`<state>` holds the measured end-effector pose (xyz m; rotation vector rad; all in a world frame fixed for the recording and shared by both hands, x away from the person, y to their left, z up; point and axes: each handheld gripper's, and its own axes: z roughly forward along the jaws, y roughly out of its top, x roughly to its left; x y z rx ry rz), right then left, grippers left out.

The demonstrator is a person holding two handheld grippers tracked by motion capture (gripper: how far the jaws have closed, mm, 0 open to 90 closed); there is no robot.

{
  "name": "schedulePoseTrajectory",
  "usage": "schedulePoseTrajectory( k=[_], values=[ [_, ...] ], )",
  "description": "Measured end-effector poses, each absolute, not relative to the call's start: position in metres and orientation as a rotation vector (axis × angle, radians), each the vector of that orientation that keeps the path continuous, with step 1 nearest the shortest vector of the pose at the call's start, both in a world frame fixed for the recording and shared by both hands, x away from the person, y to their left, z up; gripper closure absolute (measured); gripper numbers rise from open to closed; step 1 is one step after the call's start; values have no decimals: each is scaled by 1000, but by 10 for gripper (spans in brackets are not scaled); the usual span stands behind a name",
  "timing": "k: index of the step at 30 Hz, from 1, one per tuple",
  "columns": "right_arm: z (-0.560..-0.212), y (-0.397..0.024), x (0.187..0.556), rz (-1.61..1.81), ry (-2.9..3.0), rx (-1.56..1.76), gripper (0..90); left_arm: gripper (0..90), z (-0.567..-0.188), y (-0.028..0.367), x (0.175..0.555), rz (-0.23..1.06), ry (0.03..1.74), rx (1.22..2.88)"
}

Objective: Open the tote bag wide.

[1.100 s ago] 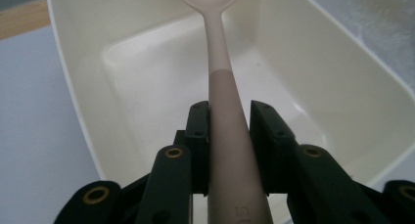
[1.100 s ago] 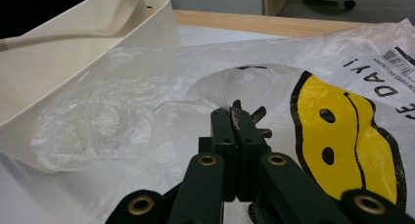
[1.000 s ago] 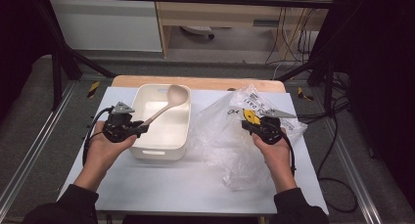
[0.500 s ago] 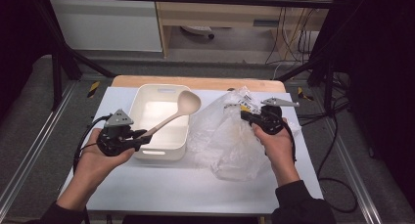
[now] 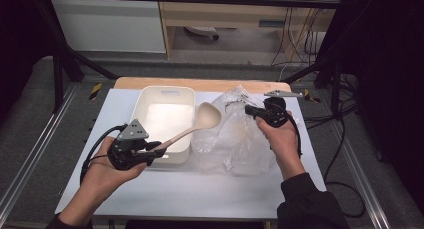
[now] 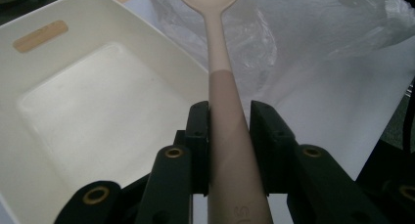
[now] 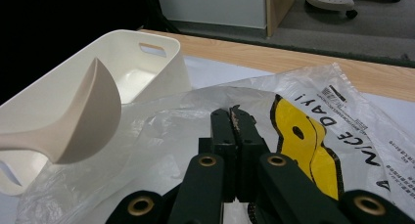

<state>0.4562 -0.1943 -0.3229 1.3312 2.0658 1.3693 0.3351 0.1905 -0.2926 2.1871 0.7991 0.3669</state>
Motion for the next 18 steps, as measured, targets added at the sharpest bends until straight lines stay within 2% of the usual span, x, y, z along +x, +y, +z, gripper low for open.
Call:
schedulePoseTrajectory(
  k=[15,18],
  values=[
    [-326,-193,458,1368,2079,1320,900,704,-297,170,322,288,737,2197],
    [-327,-192,457,1378,2079,1317,900,704,-303,164,321,239,735,2199]
  ],
)
